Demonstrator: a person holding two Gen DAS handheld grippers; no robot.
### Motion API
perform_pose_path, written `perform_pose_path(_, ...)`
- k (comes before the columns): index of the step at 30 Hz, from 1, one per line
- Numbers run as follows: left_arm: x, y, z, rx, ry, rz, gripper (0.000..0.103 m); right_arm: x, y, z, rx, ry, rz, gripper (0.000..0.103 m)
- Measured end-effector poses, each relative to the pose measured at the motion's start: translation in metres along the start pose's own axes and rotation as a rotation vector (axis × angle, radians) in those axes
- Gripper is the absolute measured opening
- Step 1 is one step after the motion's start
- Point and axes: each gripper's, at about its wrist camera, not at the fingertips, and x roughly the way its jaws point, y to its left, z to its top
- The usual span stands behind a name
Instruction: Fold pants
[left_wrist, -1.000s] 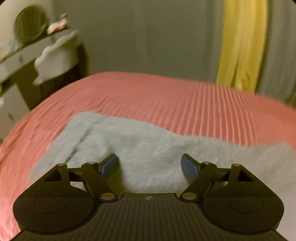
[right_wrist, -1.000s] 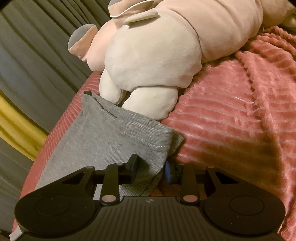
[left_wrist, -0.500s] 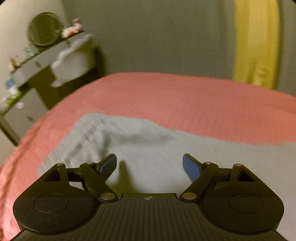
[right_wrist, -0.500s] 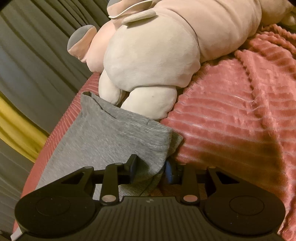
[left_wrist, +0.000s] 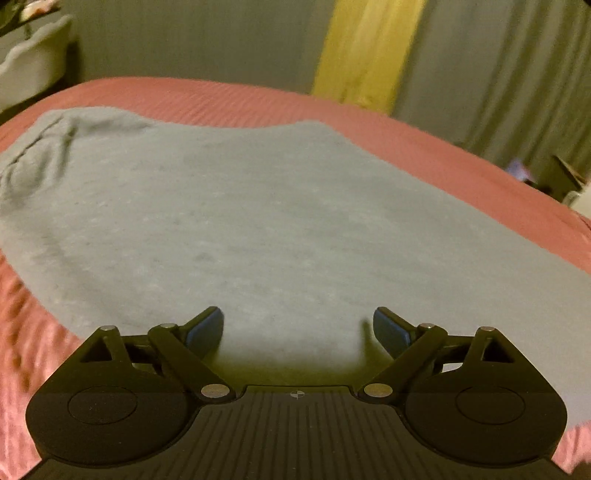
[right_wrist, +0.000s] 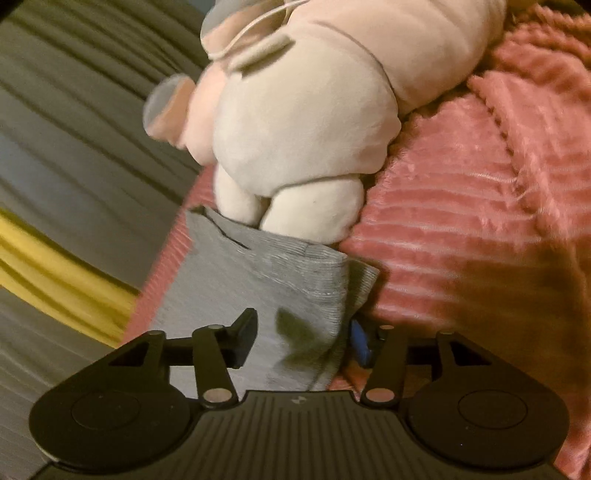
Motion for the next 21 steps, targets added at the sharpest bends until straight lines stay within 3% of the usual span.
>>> perform_pose_path(2,0.001,-0.008,-0.003,0.052,0.004,-0.001,0.094,-0.002,0.0,0.0,-0.011,-0.005,0.008,0.043)
perform_pose_path(10,0.013,-0.022,-0.015,0.142,0.03,0.069,0.094,0.008,-0.005,0.009,-0.027,0.022,0.009,0.044)
perform_pose_path(12,0.014,-0.02,-0.014,0.155,0.031,0.073,0.094,0.014,-0.003,0.01,-0.043,0.024,0.003,0.032)
perform_pose_path(13,0.015,-0.02,-0.015,0.154,0.03,0.072,0.094,0.014,-0.001,0.01,-0.059,0.019,-0.006,0.018)
perform_pose_path(17,0.014,-0.015,-0.012,0.129,0.033,0.061,0.094,0.005,0.009,0.009,-0.124,-0.006,0.018,0.015)
perform_pose_path(21,0.004,-0.014,-0.011,0.106,0.035,0.033,0.094,0.0,0.035,0.008,-0.234,-0.029,-0.021,0.014)
